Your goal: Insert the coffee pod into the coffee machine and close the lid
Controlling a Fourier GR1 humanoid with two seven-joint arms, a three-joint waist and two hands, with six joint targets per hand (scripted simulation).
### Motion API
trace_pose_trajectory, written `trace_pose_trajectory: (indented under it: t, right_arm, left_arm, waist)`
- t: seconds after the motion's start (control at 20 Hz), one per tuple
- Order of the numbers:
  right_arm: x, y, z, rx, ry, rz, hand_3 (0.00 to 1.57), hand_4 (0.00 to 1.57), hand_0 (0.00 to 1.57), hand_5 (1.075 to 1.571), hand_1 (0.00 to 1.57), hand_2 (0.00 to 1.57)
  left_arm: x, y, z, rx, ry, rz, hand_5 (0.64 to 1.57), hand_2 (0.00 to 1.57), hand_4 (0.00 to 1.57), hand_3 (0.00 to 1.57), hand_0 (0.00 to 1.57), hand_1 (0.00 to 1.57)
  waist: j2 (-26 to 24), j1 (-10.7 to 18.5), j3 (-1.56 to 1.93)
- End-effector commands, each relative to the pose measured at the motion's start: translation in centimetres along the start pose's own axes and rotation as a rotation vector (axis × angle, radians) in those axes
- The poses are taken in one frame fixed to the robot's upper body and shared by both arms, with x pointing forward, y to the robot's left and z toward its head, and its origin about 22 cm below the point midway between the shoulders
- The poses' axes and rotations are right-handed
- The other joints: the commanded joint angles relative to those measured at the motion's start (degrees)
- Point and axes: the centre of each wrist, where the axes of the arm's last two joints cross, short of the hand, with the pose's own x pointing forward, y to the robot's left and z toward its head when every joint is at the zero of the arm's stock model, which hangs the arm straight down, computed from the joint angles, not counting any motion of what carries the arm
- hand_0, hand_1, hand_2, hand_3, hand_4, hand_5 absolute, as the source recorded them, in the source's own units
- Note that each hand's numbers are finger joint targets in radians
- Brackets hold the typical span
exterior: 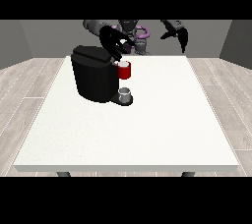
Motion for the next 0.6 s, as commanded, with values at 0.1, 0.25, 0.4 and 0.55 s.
trace_pose_trajectory:
  t: [0.1,0.25,0.4,0.55]
  right_arm:
    - [7.4,3.5,0.4,0.109,-0.245,-0.026,0.0,0.0,0.0,1.571,0.0,0.0]
    - [7.8,2.3,0.4,0.062,-0.269,-0.032,0.0,0.0,0.0,1.571,0.0,0.0]
    - [7.6,1.2,0.2,0.048,-0.254,-0.019,0.0,0.0,0.0,1.571,0.0,0.0]
    - [9.0,-0.1,0.0,0.003,-0.255,0.005,0.0,0.0,0.0,1.571,0.0,0.0]
  left_arm:
    - [0.9,-0.9,-1.4,-0.048,-0.046,-0.018,1.571,0.0,0.42,0.0,0.0,0.0]
    - [1.5,-1.2,-2.2,-0.064,-0.07,0.022,1.571,0.0,0.44,0.0,0.0,0.0]
    - [2.0,-1.1,-2.5,-0.097,-0.075,0.003,1.571,0.0,0.37,0.0,0.0,0.0]
    - [2.9,-1.5,-3.4,-0.116,-0.121,-0.023,1.571,0.0,0.42,0.0,0.0,0.0]
  waist:
    - [1.2,6.8,-1.54]
    - [3.2,9.1,-1.48]
    - [4.4,11.2,-1.42]
    - [5.7,14.0,-1.47]
